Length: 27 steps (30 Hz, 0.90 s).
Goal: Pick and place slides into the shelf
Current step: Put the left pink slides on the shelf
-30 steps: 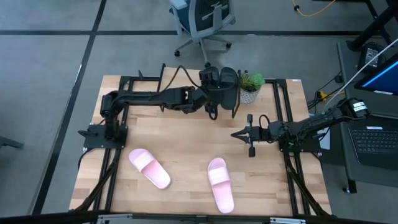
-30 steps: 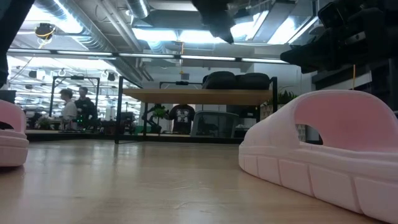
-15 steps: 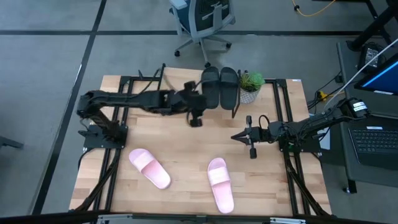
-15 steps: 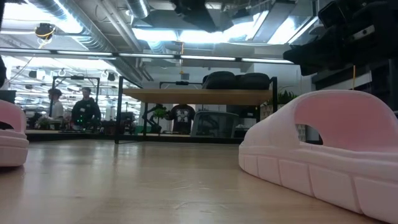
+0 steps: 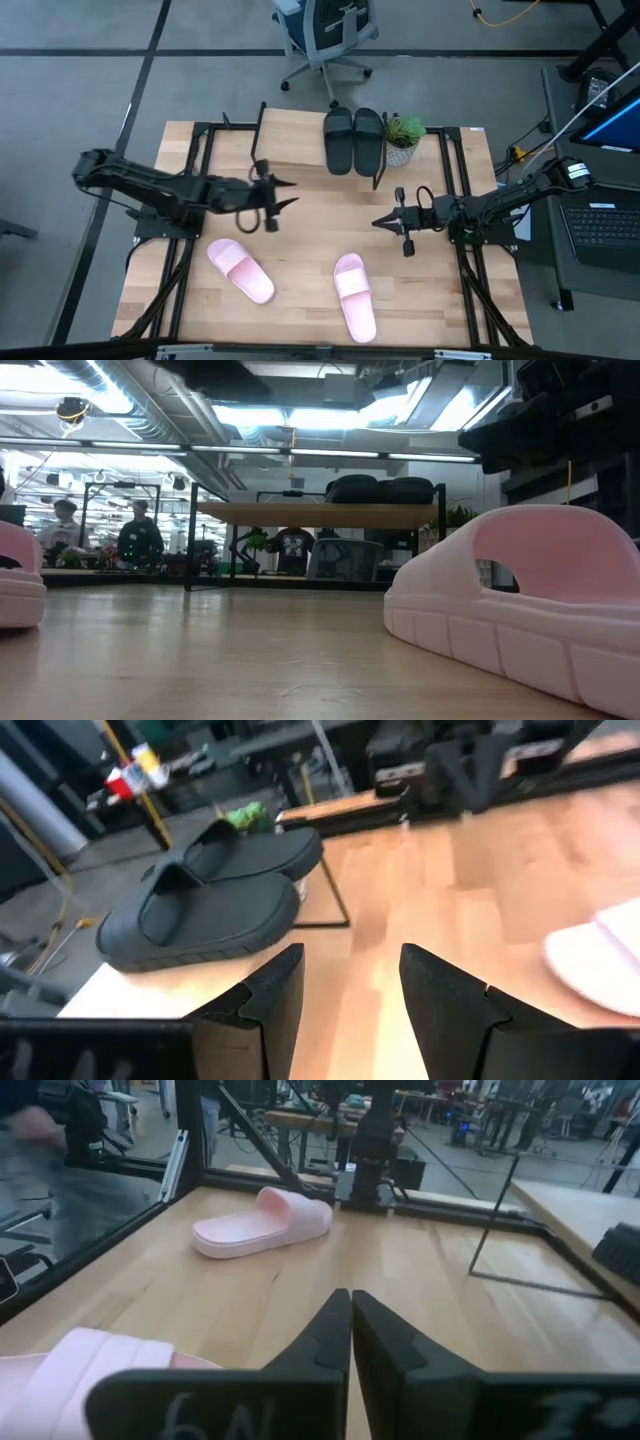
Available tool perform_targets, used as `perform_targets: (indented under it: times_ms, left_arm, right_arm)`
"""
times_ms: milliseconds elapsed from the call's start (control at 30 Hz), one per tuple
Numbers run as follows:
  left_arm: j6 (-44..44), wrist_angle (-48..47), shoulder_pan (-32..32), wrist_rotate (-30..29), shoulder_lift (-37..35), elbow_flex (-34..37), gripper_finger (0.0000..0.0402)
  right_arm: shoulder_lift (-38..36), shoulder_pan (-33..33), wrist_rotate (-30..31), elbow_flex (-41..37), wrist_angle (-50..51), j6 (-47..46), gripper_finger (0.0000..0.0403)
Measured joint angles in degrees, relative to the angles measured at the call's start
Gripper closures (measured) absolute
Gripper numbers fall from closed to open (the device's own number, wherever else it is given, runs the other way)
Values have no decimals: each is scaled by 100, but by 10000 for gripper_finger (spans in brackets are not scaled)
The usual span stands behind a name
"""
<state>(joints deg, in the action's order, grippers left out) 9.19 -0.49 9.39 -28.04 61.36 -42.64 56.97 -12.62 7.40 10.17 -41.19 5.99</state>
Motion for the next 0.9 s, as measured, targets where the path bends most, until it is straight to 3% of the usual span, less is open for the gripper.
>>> perform_targets:
  times_ms: [233,400,700,900]
  left_arm:
    - [33,1039,350,-4,-1204,1484,243]
    - [33,1580,490,2,-1806,2172,243]
    - [-5,1744,899,636,-2019,2444,243]
    - [68,1685,1073,656,-2017,2444,243]
  right_arm:
    - [0,0,1,0,-159,201,386]
    - [0,0,2,0,-199,197,386]
    - [0,0,2,0,-126,455,386]
    - [0,0,2,0,-2,472,386]
